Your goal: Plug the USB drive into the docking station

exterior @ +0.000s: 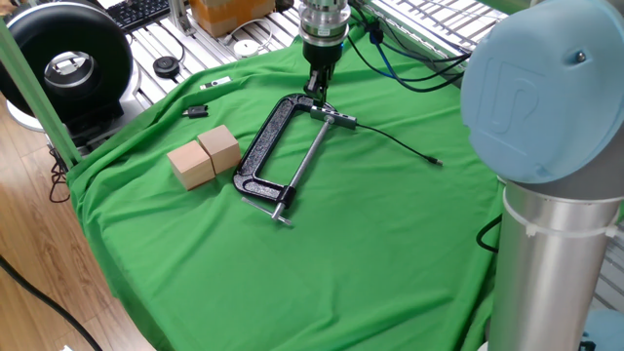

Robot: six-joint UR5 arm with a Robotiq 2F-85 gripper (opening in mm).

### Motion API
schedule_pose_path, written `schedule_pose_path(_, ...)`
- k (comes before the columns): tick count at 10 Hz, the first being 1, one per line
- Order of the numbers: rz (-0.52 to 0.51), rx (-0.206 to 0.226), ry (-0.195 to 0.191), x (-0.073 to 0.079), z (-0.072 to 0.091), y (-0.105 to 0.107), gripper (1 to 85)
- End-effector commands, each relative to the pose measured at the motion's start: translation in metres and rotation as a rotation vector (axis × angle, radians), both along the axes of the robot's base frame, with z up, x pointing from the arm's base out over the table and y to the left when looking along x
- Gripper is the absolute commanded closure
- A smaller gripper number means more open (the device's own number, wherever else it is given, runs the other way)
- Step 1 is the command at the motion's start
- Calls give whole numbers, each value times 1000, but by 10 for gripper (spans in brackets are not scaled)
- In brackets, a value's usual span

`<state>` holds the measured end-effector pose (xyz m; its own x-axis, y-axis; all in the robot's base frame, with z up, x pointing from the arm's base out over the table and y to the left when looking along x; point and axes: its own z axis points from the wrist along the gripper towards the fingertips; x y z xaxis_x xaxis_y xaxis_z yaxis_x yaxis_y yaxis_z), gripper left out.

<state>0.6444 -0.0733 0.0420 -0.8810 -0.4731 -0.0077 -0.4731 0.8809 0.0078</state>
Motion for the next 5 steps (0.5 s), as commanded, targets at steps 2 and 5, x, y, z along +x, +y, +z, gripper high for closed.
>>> schedule_pose_path(2, -7, 11, -5, 1, -2, 0, 840)
schedule_pose_path(5, -7, 15, -5, 1, -3, 1, 840)
